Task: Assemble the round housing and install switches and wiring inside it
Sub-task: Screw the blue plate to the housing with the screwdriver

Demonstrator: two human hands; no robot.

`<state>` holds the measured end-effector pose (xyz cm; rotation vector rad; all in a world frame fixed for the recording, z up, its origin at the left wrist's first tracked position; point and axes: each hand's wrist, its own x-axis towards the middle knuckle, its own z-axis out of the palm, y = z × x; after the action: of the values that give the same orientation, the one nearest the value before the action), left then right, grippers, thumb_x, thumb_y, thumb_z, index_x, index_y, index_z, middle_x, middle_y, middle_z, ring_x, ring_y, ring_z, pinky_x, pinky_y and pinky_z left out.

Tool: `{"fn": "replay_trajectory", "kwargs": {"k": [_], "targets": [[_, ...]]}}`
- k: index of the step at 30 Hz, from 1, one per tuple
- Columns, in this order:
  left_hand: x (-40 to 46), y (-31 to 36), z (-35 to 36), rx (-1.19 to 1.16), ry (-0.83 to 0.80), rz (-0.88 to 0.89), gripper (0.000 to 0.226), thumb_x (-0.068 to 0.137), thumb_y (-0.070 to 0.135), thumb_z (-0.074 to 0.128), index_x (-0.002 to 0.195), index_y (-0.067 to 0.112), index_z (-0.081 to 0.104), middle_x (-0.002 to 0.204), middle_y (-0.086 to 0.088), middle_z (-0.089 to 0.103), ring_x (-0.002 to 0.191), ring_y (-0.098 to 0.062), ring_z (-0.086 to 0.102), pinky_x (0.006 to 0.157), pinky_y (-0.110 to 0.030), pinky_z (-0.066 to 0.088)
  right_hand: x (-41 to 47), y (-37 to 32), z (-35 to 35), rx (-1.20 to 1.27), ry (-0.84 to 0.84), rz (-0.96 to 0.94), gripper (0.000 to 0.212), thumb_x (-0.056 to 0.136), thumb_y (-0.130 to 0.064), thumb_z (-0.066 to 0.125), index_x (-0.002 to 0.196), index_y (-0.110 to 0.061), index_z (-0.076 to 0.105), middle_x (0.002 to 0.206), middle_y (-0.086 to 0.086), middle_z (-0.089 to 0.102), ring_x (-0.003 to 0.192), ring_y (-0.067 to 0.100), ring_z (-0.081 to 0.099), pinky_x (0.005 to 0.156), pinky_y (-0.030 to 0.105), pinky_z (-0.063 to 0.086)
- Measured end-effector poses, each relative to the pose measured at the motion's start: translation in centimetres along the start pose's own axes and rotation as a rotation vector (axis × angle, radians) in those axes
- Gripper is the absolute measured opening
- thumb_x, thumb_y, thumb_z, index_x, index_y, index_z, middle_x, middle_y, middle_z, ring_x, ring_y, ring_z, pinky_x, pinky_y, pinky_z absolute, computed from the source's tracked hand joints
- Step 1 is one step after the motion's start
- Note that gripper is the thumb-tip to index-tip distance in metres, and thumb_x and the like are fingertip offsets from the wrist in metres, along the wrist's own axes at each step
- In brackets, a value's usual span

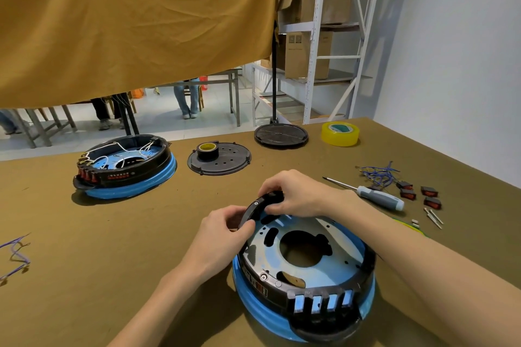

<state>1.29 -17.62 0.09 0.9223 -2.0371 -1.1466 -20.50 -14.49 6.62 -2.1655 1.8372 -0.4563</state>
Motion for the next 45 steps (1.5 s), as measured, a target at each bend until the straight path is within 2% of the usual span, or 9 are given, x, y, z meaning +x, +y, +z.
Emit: {"fn": "replay_trajectory", "kwargs": {"k": [8,16,20,24,26,31,34,40,45], "targets": [[-0.7,0.2,0.4,-0.016,-0.023,0.021,0.023,0.101,0.027,0.061,0.120,0.036,0.071,0.101,0.020,0.076,0.096,0.000,0.072,0.078,-0.025,0.061,1.8,-0.8,0.6,-0.062,-0.168,-0.012,0.018,0.089,-0.009,0.069,0.100,-0.020,0.080,0.092,-0.001,0.074,0.085,0.015,0.068,0.079,0.041,0.061],[-0.6,0.0,0.4,-0.025,-0.015,0.010,0.021,0.100,0.027,0.062,0.117,0.036,0.072,0.100,0.020,0.076,0.095,0.000,0.072,0.077,-0.023,0.060,1.3,-0.4,1.3,-0.073,-0.090,-0.025,0.013,0.090,-0.011,0.070,0.093,-0.020,0.079,0.084,-0.003,0.071,0.077,0.012,0.063,0.068,0.035,0.058],[-0.8,0.2,0.4,-0.035,-0.016,0.012,0.020,0.100,0.026,0.062,0.116,0.034,0.072,0.099,0.019,0.077,0.094,-0.002,0.072,0.075,-0.024,0.060,0.7,-0.6,1.6,-0.073,-0.085,-0.011,0.013,0.093,-0.013,0.069,0.102,-0.017,0.077,0.095,0.001,0.072,0.089,0.018,0.064,0.082,0.045,0.057],[-0.7,0.2,0.4,-0.014,0.002,0.007,0.023,0.100,0.028,0.063,0.121,0.035,0.069,0.104,0.018,0.075,0.099,0.000,0.070,0.081,-0.026,0.060,-1.1,-0.1,0.5,-0.277,0.030,0.093,0.047,0.094,-0.029,0.069,0.139,-0.023,0.057,0.139,0.004,0.055,0.130,0.025,0.047,0.113,0.043,0.037],[-0.6,0.3,0.4,-0.018,0.003,0.008,0.027,0.100,0.029,0.063,0.125,0.040,0.063,0.109,0.015,0.073,0.100,-0.001,0.069,0.083,-0.029,0.061,-3.1,0.2,-0.2,-0.293,0.152,0.142,0.052,0.096,-0.031,0.067,0.144,-0.024,0.049,0.142,0.003,0.049,0.134,0.025,0.041,0.116,0.041,0.032],[-0.9,0.5,0.9,-0.123,0.015,0.003,0.032,0.102,0.022,0.061,0.123,0.046,0.063,0.098,0.011,0.076,0.092,-0.007,0.074,0.072,-0.027,0.062,-7.1,-2.5,0.8,-0.039,0.235,0.034,0.016,0.101,-0.029,0.059,0.109,-0.019,0.070,0.102,-0.005,0.061,0.091,0.012,0.057,0.080,0.031,0.049],[-1.0,0.6,1.3,-0.096,0.049,0.005,0.030,0.103,0.021,0.059,0.120,0.046,0.065,0.102,0.010,0.074,0.093,-0.004,0.072,0.073,-0.027,0.061,-6.4,-3.7,1.6,0.060,0.113,0.066,0.045,0.107,-0.040,0.045,0.080,-0.010,0.063,0.072,0.006,0.061,0.062,0.023,0.052,0.059,0.041,0.041],[-1.0,0.7,0.9,0.079,0.005,-0.189,0.025,0.103,0.047,0.052,0.116,0.030,0.064,0.109,0.005,0.071,0.099,-0.009,0.068,0.085,-0.030,0.055,-5.1,-5.0,2.3,0.002,-0.032,0.129,0.061,0.110,-0.045,0.033,0.062,-0.011,0.044,0.050,0.003,0.034,0.045,0.021,0.031,0.051,0.033,0.029],[-1.2,1.7,0.1,-0.033,-0.088,-0.362,0.033,0.100,0.052,0.055,0.098,0.026,0.075,0.082,0.010,0.078,0.086,-0.006,0.070,0.075,-0.025,0.050,-4.3,-6.3,2.6,0.005,-0.078,0.139,0.052,0.112,-0.037,0.030,0.066,-0.018,0.043,0.052,0.002,0.038,0.046,0.018,0.033,0.051,0.034,0.029]]}}
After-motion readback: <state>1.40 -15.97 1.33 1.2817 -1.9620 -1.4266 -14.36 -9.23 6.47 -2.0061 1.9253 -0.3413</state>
